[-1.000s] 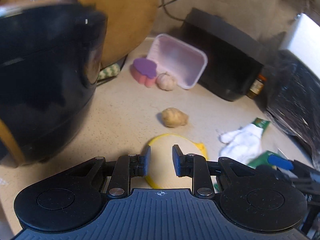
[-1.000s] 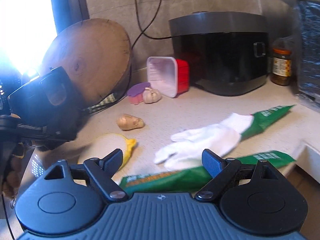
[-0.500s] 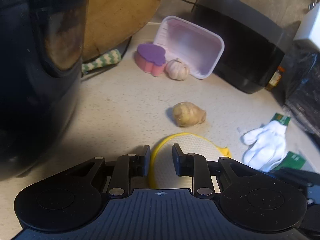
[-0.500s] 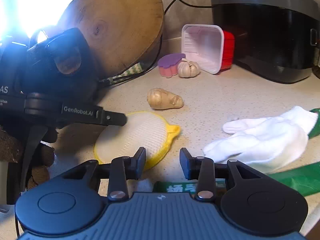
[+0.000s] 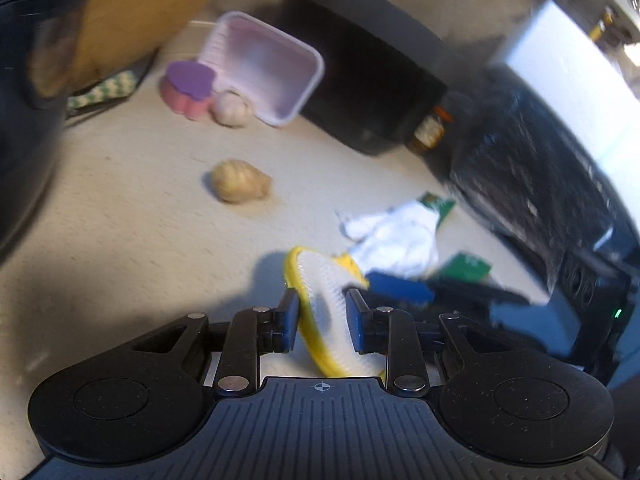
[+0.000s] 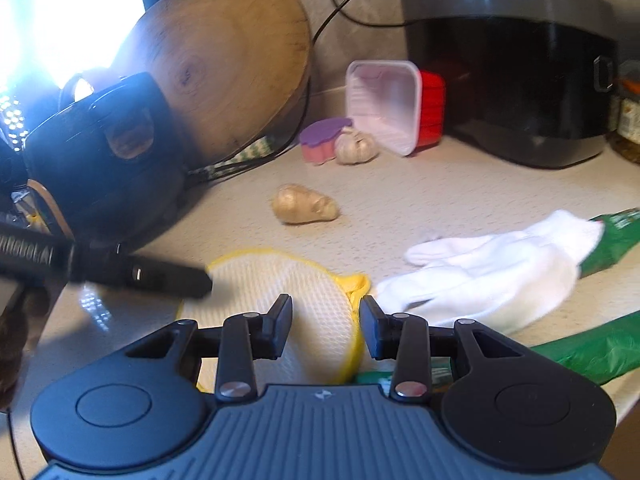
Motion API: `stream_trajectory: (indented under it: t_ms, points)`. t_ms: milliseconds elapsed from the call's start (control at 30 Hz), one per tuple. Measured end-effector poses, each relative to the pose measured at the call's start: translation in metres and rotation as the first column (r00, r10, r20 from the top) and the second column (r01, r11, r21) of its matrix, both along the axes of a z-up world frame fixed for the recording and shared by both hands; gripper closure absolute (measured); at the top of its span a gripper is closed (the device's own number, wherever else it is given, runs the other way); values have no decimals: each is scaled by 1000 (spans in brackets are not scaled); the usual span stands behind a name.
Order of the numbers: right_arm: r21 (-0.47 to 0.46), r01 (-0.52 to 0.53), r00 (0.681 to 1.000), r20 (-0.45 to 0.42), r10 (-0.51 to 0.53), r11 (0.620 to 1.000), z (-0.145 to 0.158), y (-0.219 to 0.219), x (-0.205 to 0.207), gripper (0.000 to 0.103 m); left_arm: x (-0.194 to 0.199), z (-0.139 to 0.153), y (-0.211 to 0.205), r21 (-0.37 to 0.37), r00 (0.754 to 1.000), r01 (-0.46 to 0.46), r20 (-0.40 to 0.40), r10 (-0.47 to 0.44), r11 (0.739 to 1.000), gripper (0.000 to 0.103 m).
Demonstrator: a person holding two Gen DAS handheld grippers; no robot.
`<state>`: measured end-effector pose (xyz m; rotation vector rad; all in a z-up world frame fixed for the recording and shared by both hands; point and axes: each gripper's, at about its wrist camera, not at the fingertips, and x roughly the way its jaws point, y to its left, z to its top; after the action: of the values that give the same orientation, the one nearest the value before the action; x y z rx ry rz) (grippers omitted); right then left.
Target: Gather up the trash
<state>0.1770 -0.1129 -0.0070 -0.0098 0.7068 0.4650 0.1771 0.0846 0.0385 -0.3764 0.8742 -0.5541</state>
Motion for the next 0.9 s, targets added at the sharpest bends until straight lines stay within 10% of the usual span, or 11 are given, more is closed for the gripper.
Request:
stream_trajectory:
  t_ms: [167, 300, 600, 900]
  points:
    - [-13, 67, 994, 87, -65, 998, 13, -17, -18, 64, -7, 2, -27, 246, 991, -63, 126, 32, 967, 76]
    - [-55, 94, 985, 148, -85, 994, 24, -22, -25, 48, -2, 10, -30, 273, 977, -105, 208, 48, 956, 76]
    - [22, 20, 1000, -14, -20, 1000, 24, 34, 57, 24, -32, 12, -22, 505, 953, -225, 293, 80, 833, 76]
    - [-137, 65, 989, -124, -83, 988, -16, 95, 129, 25, -45, 12, -11, 459, 959, -194, 276, 68, 867, 76]
